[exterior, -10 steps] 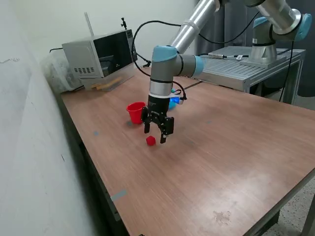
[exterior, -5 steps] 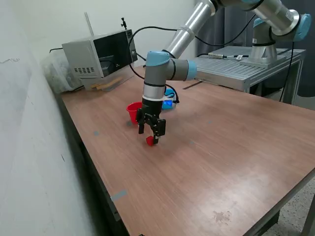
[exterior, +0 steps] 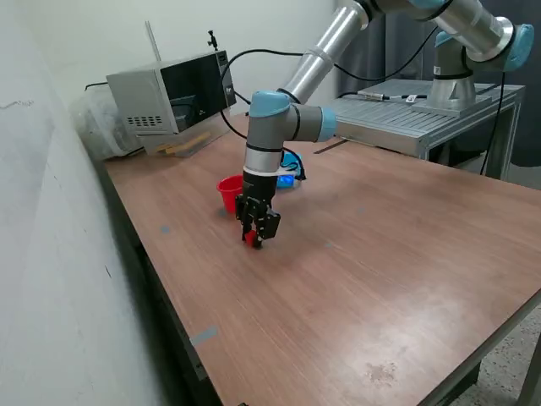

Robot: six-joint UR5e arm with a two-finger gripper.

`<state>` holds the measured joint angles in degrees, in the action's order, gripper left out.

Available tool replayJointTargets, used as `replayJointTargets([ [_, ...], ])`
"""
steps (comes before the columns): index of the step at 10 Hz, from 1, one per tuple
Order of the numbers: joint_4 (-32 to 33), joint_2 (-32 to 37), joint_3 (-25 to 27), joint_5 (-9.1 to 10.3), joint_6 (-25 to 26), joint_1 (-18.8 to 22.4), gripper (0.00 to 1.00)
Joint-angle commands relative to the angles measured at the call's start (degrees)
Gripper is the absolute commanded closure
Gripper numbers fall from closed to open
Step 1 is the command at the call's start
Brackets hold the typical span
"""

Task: Place red objects in the red bin, and blue objects in the blue bin.

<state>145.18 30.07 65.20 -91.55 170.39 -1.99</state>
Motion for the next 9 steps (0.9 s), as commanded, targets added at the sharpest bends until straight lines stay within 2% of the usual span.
replayJointTargets([
  [1, -0.6, 1.3, 0.4, -0.56, -0.1, 0.1, 1.00],
  [2, -0.9, 4.1, 0.5, -0.47, -0.1, 0.1, 1.00],
  [4, -1.0, 11.7, 4.6, -0.47, -0.2, 0.1, 1.00],
  [6, -4.4, 15.7, 6.7, -0.74, -0.4, 0.1, 1.00],
  [7, -4.5, 17.1, 8.0, -1.61, -0.6, -0.4, 1.00],
  [9, -4.5, 19.0, 10.6, -2.41, -0.7, -4.2, 1.00],
])
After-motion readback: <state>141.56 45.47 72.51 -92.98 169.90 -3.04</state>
